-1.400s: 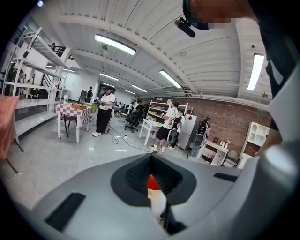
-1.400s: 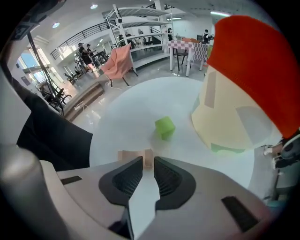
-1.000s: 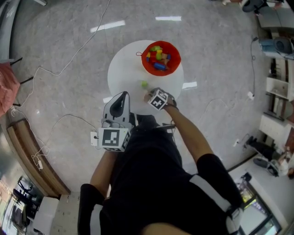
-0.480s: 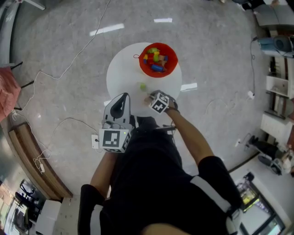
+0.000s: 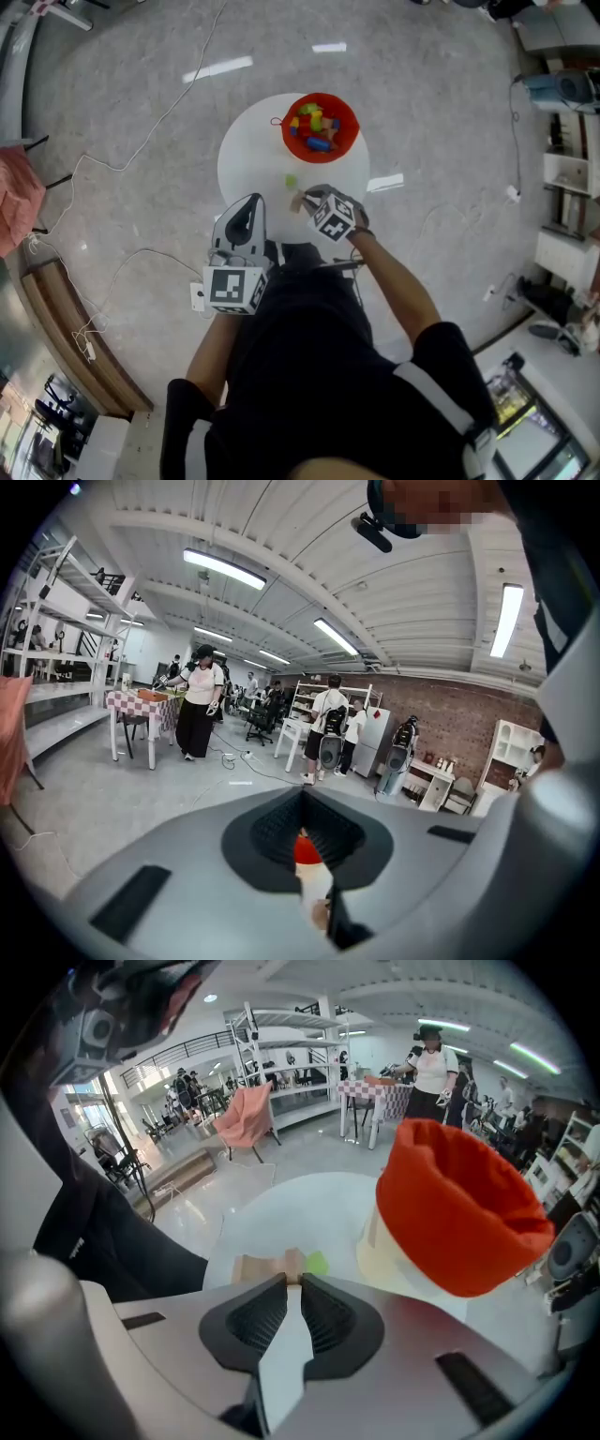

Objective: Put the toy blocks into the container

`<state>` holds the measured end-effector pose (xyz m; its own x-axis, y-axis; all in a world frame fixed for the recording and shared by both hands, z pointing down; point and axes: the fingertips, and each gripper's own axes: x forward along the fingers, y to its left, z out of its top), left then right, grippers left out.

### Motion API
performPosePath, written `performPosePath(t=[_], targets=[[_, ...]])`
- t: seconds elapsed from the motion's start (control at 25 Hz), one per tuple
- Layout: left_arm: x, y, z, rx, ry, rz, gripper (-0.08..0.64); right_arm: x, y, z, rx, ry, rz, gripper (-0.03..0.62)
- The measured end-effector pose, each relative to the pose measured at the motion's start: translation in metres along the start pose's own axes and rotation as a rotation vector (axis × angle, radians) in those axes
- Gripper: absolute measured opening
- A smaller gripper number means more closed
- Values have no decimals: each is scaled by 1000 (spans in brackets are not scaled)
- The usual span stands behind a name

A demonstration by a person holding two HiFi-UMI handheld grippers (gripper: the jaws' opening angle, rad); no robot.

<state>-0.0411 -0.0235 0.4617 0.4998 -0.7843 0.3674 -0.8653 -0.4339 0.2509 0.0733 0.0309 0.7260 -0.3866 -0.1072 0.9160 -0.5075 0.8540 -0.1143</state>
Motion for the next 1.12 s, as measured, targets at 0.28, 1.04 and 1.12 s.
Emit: performPosePath(t=[0.28, 1.04, 1.12], targets=[[-1, -2, 5, 1, -12, -1, -8, -58, -13, 58, 60, -193, -39, 45], [-10, 3, 5, 8, -19, 10, -8, -85, -157, 52, 449, -199, -301, 46], [-12, 5, 2, 11, -17, 11, -8, -78, -159, 48, 465, -194, -302, 46]])
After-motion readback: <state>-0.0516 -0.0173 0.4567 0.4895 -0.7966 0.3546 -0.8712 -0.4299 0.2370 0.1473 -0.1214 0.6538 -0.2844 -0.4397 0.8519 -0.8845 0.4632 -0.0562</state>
